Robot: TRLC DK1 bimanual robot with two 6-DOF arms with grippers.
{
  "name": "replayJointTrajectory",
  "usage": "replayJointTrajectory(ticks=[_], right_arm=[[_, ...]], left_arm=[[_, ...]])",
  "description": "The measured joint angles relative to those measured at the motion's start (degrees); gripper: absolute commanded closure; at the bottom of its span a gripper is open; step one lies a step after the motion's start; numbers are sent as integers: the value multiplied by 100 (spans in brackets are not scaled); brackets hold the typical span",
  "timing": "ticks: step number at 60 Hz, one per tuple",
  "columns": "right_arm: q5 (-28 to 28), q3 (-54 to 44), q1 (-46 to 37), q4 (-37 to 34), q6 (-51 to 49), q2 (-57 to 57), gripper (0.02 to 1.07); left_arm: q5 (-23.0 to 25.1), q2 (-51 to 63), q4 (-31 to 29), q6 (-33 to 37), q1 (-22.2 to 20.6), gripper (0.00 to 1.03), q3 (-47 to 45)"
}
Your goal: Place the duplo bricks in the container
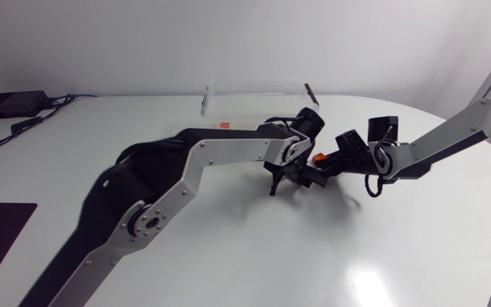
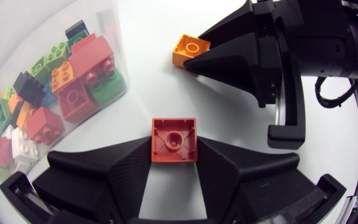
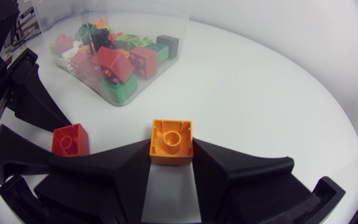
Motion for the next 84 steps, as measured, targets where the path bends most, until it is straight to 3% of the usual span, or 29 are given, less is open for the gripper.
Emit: replayJointTrajectory(ticks=[13,27,46,61,84], right_arm=[[-142,-520,-192,-83,-15,-717,91],[-319,-769,-348,-675,-11,-2352,91],[-345,-765,107,-1274,236,-3724,91],[52,-166,901,-1537,457,-3722,91],[407,1394,1512,-1755,680,-2433,91]], left_arm=[[2,-678,256,7,-118,66,-1036],[-105,-2363,540,92,-232,66,-2352],[-168,-4273,654,308,-155,66,-3119],[-131,-4846,774,619,597,66,-3152],[1091,-4400,673,1154,1718,65,-2634]])
